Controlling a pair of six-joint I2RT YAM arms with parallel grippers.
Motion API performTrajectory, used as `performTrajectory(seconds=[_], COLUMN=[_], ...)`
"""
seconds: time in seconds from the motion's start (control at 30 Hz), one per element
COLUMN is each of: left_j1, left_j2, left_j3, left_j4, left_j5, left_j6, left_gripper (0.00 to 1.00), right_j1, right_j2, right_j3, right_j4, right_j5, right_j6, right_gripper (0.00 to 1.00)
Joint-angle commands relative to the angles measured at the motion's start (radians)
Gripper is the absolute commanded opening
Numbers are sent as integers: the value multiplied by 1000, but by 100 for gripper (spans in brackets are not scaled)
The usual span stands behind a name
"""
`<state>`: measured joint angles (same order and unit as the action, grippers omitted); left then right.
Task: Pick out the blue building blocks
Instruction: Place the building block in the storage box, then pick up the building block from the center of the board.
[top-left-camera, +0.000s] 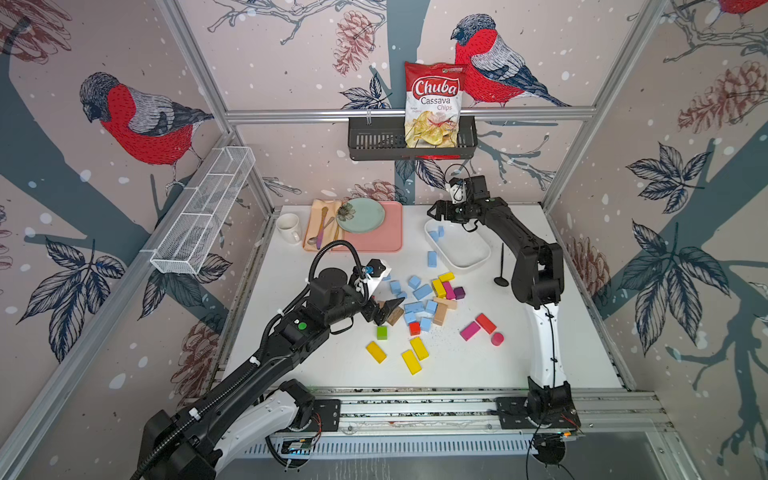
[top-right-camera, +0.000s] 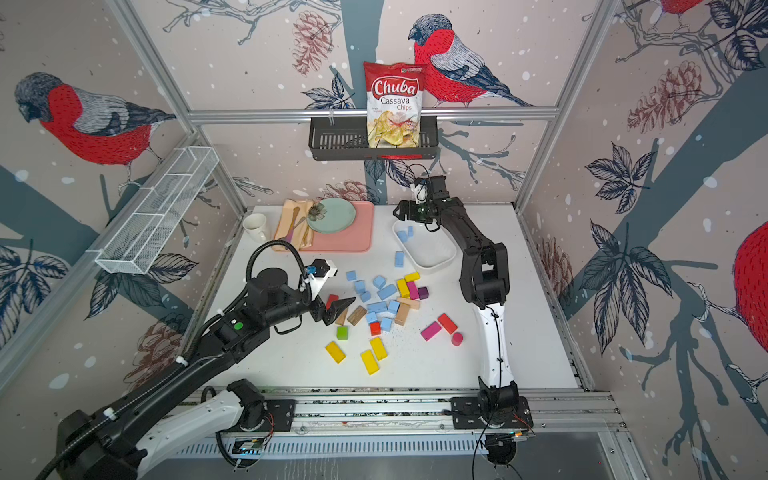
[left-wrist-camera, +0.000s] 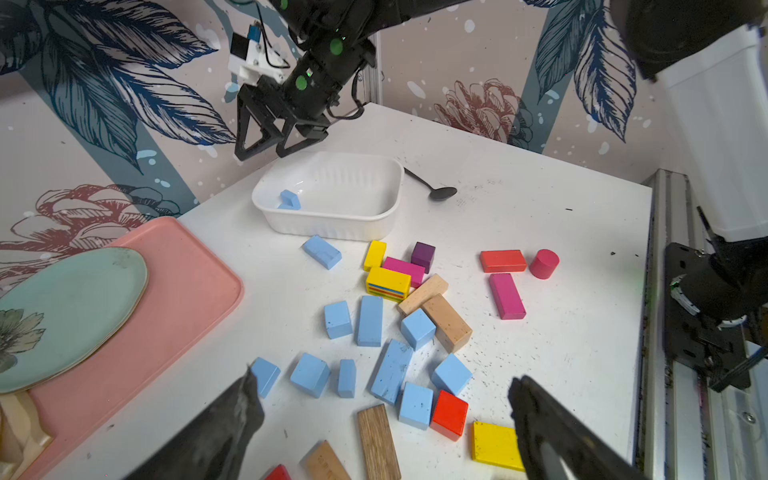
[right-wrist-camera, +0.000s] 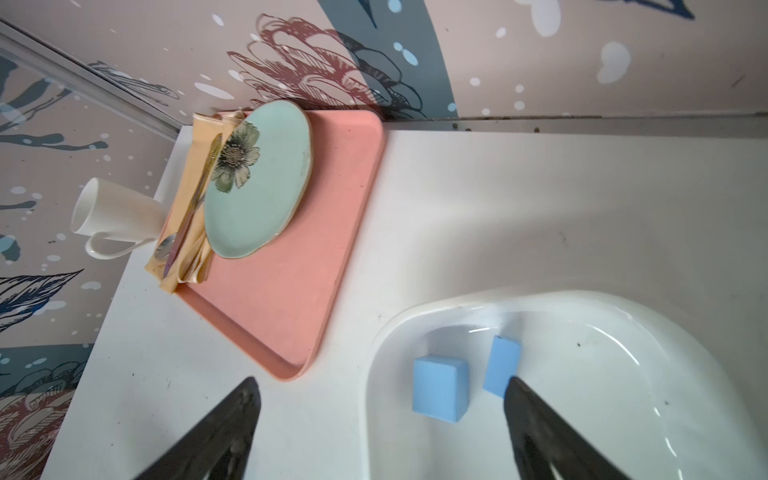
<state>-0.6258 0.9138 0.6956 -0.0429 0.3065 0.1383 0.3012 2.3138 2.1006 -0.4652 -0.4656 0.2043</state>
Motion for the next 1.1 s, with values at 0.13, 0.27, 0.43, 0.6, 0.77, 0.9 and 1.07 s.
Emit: performTrajectory(seconds=[0.13, 0.27, 0.43, 0.6, 0.77, 0.9, 1.07], left_j1=[0, 1, 1, 1, 2, 3, 3], left_j2=[-3, -10, -15, -24, -29, -30, -30], left_j3=[5, 2, 2, 0, -1, -1, -2], left_j4=[6, 6, 3, 4, 6, 6, 5], left_j5=[-77, -55, -37, -43, -46, -43, -43], left_j6=[-19, -6, 4, 9, 11, 11, 12], left_gripper=[96, 96, 96, 96, 96, 96, 96], right_j1=[90, 184, 287, 360, 400, 410, 409], right_j2=[-192, -309, -400, -446, -454, -430, -383], right_j3=[-157, -297, -454, -566, -640, -660, -650], right_j4=[5, 12, 29, 32, 31, 8, -21], right_j5=[138, 255, 344, 416, 420, 400, 407], right_j6=[-85, -101, -65, -26, -23, -64, -94], right_gripper=[93, 95, 95, 96, 95, 95, 91])
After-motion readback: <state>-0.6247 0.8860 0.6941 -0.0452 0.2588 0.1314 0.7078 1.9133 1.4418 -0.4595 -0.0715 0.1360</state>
